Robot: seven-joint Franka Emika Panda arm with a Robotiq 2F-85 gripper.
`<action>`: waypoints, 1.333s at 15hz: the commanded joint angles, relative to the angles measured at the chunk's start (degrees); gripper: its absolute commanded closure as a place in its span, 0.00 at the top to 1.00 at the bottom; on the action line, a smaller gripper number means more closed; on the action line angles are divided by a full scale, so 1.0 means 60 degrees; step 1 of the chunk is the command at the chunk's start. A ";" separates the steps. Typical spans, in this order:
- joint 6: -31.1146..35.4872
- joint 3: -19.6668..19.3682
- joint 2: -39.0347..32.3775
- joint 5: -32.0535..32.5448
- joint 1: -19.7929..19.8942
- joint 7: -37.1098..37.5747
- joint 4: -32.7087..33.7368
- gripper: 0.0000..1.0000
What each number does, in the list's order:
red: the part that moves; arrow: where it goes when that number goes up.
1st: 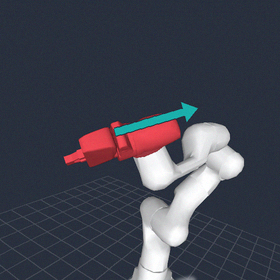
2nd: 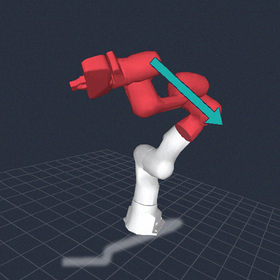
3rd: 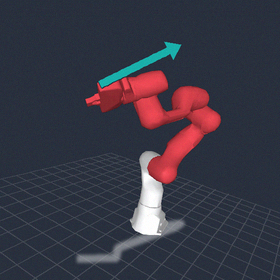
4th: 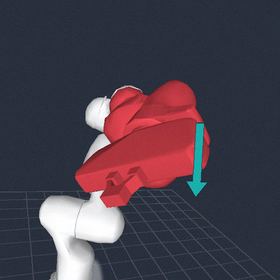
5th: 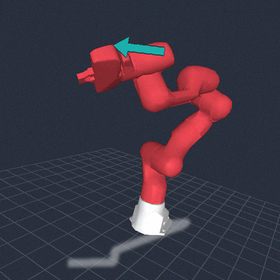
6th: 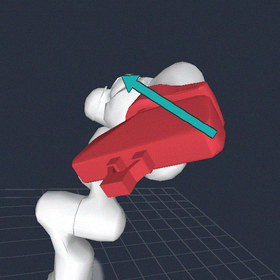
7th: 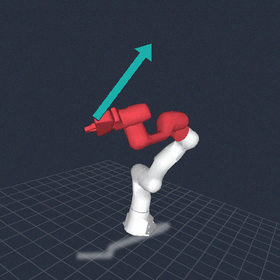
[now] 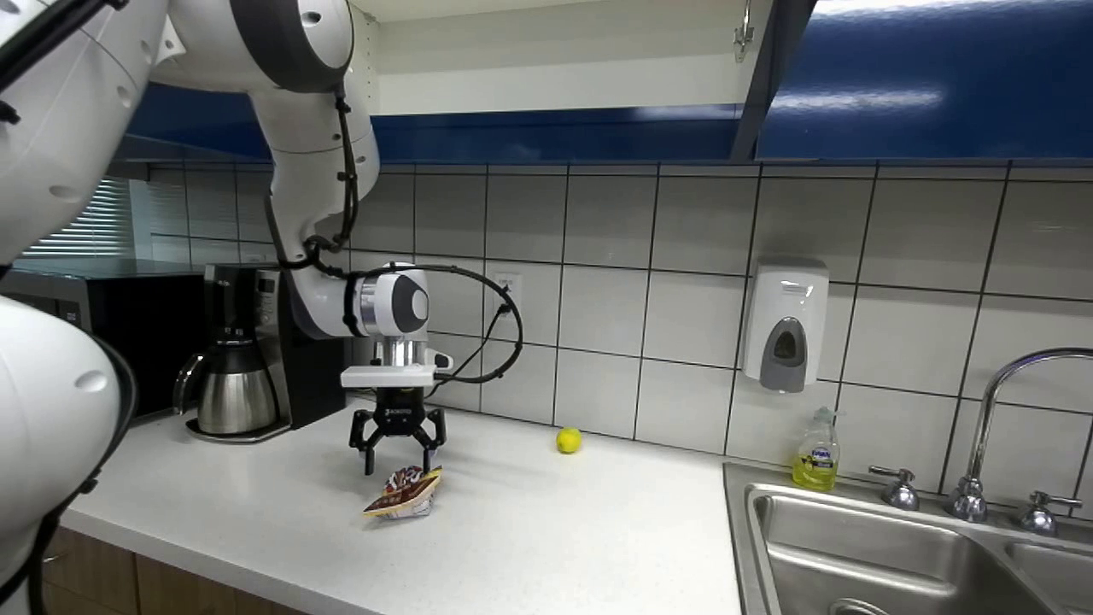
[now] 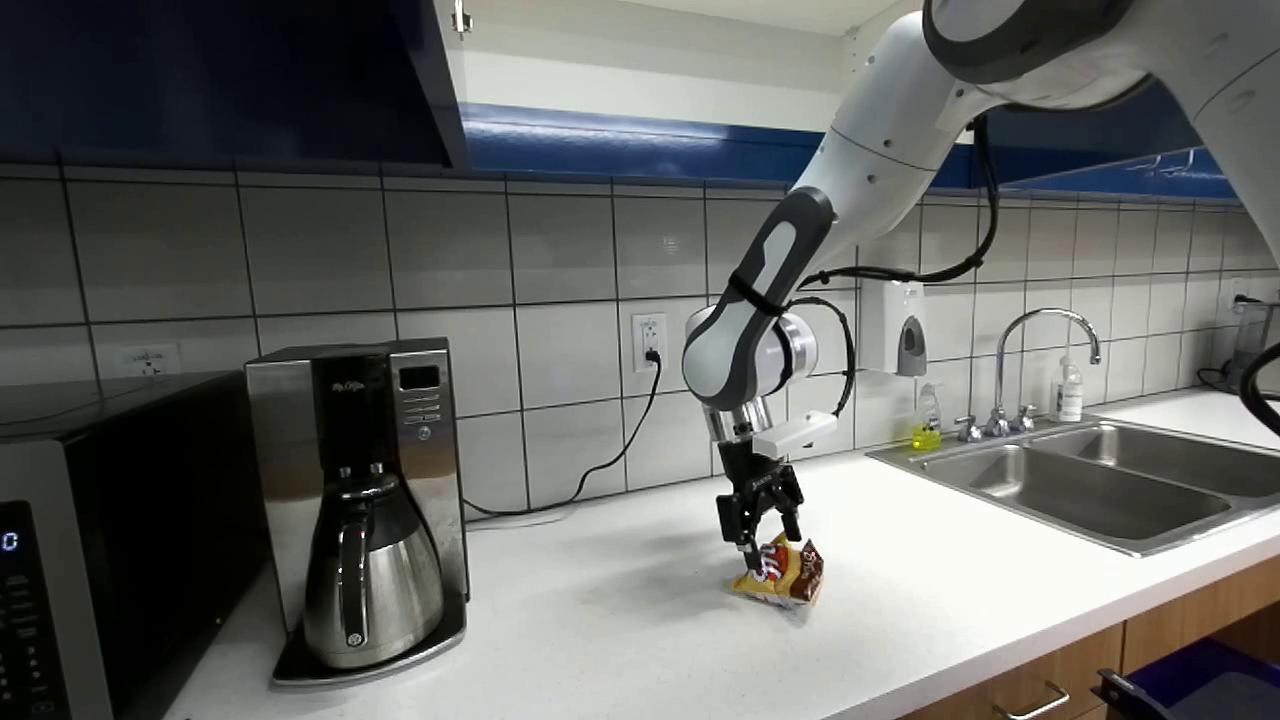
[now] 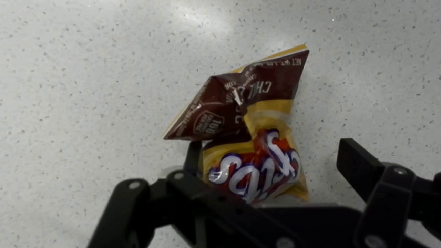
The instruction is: Pick up the pack of fritos and place it on the bottom shelf of the cabinet above
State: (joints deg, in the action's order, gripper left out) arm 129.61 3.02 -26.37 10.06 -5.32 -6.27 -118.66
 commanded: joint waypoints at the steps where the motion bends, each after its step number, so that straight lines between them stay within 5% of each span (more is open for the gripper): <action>1: 0.0446 0.0125 -0.0051 0.0038 0.0154 -0.0583 -0.0034 1.00; 20: 0.0593 0.0140 0.0423 0.0005 0.0168 -0.1260 -0.0517 1.00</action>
State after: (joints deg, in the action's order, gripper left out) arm 134.15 3.04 -26.46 10.06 -5.20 -12.88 -119.89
